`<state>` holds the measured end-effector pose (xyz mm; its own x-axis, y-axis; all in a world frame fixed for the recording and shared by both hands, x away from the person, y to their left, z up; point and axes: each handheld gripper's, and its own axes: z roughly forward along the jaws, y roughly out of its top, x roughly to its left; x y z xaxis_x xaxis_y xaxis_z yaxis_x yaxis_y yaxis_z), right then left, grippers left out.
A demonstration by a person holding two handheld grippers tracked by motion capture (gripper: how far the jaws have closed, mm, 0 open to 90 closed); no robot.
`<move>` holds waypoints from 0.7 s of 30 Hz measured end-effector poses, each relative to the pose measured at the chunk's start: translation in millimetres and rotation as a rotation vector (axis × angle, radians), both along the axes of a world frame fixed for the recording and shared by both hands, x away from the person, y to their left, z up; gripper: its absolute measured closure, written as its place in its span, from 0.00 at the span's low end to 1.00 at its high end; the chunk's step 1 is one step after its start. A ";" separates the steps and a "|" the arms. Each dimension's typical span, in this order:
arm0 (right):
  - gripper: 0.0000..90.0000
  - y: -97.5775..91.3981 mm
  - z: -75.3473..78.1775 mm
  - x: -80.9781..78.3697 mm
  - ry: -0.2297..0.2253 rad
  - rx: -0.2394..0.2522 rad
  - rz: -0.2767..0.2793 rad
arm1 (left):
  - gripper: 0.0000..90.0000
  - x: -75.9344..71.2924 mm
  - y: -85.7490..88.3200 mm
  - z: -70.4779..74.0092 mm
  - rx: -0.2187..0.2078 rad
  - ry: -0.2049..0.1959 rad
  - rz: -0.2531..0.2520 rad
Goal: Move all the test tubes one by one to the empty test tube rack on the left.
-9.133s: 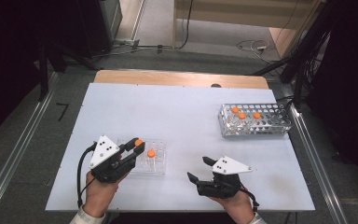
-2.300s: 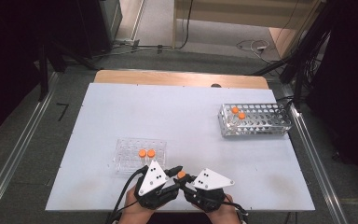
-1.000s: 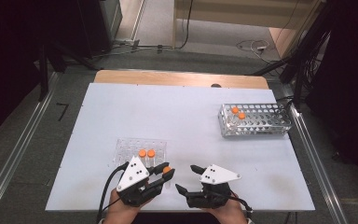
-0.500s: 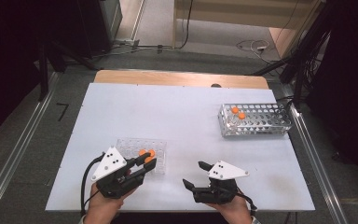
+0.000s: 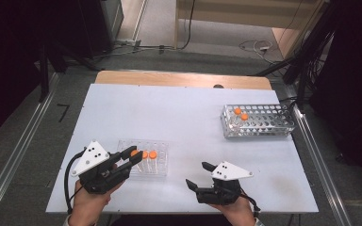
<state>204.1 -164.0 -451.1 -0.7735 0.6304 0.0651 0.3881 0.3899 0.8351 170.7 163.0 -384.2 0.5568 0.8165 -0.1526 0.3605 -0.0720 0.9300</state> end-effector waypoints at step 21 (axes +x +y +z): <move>0.24 1.1 -1.7 1.3 0.014 0.003 -0.003 | 0.78 18.6 7.4 -3.9 0.035 -0.042 0.090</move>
<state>205.4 -162.9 -452.7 -0.7706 0.6325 0.0774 0.4007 0.3865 0.8307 189.3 170.5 -388.1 0.4861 0.8680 -0.1012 0.3278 -0.0737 0.9419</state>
